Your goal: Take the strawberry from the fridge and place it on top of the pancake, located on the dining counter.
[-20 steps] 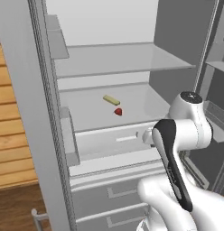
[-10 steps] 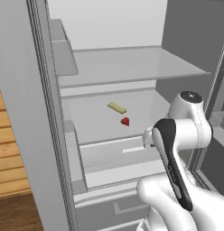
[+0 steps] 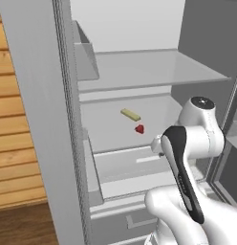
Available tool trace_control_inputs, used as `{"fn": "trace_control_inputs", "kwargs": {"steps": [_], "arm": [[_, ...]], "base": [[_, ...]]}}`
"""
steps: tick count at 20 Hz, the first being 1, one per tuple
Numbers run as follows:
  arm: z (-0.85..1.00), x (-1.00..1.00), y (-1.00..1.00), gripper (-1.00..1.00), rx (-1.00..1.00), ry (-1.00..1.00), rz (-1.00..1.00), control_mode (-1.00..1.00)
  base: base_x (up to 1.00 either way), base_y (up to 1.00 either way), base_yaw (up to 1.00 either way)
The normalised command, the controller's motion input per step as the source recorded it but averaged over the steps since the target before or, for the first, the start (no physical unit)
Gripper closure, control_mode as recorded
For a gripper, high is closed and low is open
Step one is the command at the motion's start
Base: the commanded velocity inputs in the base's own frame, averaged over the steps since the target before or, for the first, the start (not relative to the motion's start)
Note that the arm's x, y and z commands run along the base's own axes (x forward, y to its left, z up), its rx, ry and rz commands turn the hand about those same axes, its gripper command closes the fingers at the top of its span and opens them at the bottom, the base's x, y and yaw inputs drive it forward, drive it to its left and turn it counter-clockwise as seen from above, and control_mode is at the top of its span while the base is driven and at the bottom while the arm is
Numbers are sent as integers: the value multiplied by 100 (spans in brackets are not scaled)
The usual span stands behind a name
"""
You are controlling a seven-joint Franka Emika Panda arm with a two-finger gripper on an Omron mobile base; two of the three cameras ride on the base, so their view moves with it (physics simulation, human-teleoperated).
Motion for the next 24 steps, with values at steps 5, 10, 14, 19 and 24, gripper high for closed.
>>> {"fn": "trace_control_inputs", "kwargs": {"steps": [5, 10, 14, 19, 24], "arm": [[0, 0, 0, -100, 0, 0, 0, 100], [0, 0, 0, -100, 0, 0, 0, 100], [0, 4, 0, -100, 0, -6, 2, -100], [10, 32, 0, -100, 0, -29, 2, -100], [20, 84, 0, -100, 0, -15, 4, -100]], "base": [[9, 32, 13], [12, 2, 6], [0, -1, 1], [0, 0, 0], [0, 0, 0]]}}
